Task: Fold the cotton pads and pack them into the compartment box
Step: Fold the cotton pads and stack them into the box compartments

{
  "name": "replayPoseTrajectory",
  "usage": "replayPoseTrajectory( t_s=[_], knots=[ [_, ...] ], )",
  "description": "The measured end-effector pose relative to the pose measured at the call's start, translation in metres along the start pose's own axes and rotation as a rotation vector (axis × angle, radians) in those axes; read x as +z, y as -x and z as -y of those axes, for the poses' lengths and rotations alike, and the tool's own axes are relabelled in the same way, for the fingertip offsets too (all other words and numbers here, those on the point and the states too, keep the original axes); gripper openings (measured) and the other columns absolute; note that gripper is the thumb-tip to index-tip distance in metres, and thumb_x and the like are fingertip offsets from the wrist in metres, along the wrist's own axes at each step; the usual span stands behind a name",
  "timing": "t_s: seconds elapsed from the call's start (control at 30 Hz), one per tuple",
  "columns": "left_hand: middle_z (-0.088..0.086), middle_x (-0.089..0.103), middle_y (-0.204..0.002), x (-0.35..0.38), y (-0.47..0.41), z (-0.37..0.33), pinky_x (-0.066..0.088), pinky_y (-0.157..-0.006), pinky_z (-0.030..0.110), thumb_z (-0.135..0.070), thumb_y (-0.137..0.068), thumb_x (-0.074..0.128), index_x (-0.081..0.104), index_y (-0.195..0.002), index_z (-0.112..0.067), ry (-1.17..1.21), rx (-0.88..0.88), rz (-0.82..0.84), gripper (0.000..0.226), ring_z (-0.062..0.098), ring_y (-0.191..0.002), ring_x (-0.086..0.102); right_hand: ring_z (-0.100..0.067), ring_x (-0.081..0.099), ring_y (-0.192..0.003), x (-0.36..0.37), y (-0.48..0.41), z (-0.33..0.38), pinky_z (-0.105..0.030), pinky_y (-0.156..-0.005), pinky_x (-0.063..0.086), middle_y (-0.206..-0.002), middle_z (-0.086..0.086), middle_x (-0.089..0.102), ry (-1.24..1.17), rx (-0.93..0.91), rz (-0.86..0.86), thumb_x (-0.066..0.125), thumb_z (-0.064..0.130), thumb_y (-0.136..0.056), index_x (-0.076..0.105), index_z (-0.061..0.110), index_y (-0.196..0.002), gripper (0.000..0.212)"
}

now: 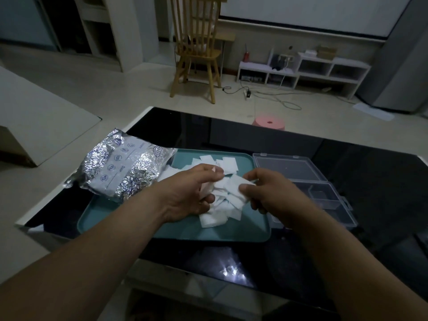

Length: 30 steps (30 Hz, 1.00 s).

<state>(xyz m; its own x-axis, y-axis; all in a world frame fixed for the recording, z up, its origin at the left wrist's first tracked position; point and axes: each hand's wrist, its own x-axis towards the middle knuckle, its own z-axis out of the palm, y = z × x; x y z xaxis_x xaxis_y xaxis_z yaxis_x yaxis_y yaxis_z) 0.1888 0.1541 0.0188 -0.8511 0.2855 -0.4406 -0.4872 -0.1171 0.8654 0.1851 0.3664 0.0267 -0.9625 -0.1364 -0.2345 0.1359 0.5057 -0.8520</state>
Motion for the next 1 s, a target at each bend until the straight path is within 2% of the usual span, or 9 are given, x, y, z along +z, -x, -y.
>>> replayPoseTrajectory(
  t_s=[0.13,0.23,0.3,0.4,0.53,0.67,0.83,0.93,1.0],
  knots=[
    [0.005,0.047,-0.073,0.008,-0.007,0.002,0.029,-0.055,0.027,-0.004,-0.091,0.045,0.066,-0.118,-0.013,0.002,0.046,-0.129,0.036,0.018,-0.058,0.043,-0.011,0.057,-0.054,0.001,-0.002,0.000,-0.030,-0.056,0.045,-0.073,-0.015,0.072,0.081,-0.020,-0.042,0.068,0.027,-0.100,0.068,0.017,-0.098,0.010],
    [0.005,0.045,-0.073,0.018,-0.007,0.004,0.031,-0.054,0.026,-0.011,-0.095,0.049,0.063,-0.108,-0.015,0.030,0.028,-0.157,0.019,0.017,-0.058,0.044,-0.001,0.057,-0.048,0.008,-0.005,-0.002,-0.021,-0.049,0.041,-0.071,-0.001,0.069,0.159,-0.082,-0.175,0.067,0.031,-0.100,0.064,0.021,-0.094,0.011],
    [0.005,0.046,-0.070,0.024,-0.008,0.007,0.031,-0.051,0.025,-0.017,-0.099,0.055,0.058,-0.101,-0.016,0.043,0.014,-0.125,0.004,0.016,-0.058,0.046,-0.008,0.063,-0.062,0.015,-0.007,-0.002,-0.026,-0.053,0.044,-0.079,0.003,0.068,0.224,-0.146,-0.257,0.065,0.032,-0.099,0.061,0.025,-0.093,0.011],
    [0.002,0.050,-0.068,0.032,-0.006,0.012,0.027,-0.049,0.022,-0.030,-0.105,0.056,0.062,-0.092,-0.017,0.077,0.036,-0.035,0.018,0.012,-0.058,0.043,-0.007,0.060,-0.068,0.029,-0.002,0.002,-0.018,-0.052,0.042,-0.077,0.006,0.065,0.264,-0.272,-0.290,0.062,0.030,-0.102,0.059,0.025,-0.090,0.014],
    [-0.003,0.049,-0.063,0.034,-0.006,0.015,0.026,-0.048,0.021,-0.037,-0.105,0.056,0.073,-0.071,-0.023,0.057,0.104,0.002,0.040,0.009,-0.055,0.042,-0.007,0.061,-0.069,0.042,0.002,0.004,-0.017,-0.056,0.046,-0.078,0.007,0.065,0.258,-0.374,-0.213,0.059,0.026,-0.102,0.057,0.026,-0.089,0.013],
    [0.003,0.049,-0.066,0.031,-0.006,0.015,0.031,-0.048,0.022,-0.028,-0.106,0.050,0.063,-0.095,-0.013,0.153,0.078,-0.018,0.022,0.010,-0.051,0.045,-0.014,0.067,-0.064,0.040,0.001,0.005,-0.038,-0.056,0.059,-0.073,0.001,0.070,0.102,-0.302,-0.105,0.065,0.028,-0.098,0.067,0.027,-0.098,0.003],
    [0.005,0.062,-0.076,0.033,-0.001,0.010,0.036,-0.054,0.025,-0.018,-0.099,0.048,0.065,-0.103,-0.011,0.188,0.082,0.014,0.019,0.013,-0.055,0.055,-0.010,0.066,-0.061,0.036,0.005,0.008,-0.026,-0.057,0.058,-0.075,-0.004,0.072,-0.073,-0.200,0.011,0.071,0.032,-0.097,0.068,0.020,-0.101,0.013],
    [0.006,0.059,-0.072,0.028,-0.002,0.010,0.030,-0.056,0.027,-0.015,-0.095,0.048,0.067,-0.093,-0.012,0.161,0.071,0.005,0.019,0.014,-0.057,0.052,-0.015,0.068,-0.069,0.035,0.006,0.008,-0.030,-0.063,0.061,-0.079,-0.004,0.072,-0.119,-0.163,0.043,0.065,0.037,-0.101,0.066,0.014,-0.101,0.023],
    [0.007,0.060,-0.070,0.027,-0.003,0.010,0.030,-0.054,0.026,-0.012,-0.094,0.050,0.065,-0.089,-0.011,0.179,0.048,-0.057,0.016,0.015,-0.056,0.051,-0.017,0.069,-0.073,0.035,0.006,0.008,-0.035,-0.066,0.062,-0.083,-0.005,0.072,-0.139,-0.150,0.055,0.060,0.024,-0.103,0.066,0.013,-0.100,0.013]
  ],
)
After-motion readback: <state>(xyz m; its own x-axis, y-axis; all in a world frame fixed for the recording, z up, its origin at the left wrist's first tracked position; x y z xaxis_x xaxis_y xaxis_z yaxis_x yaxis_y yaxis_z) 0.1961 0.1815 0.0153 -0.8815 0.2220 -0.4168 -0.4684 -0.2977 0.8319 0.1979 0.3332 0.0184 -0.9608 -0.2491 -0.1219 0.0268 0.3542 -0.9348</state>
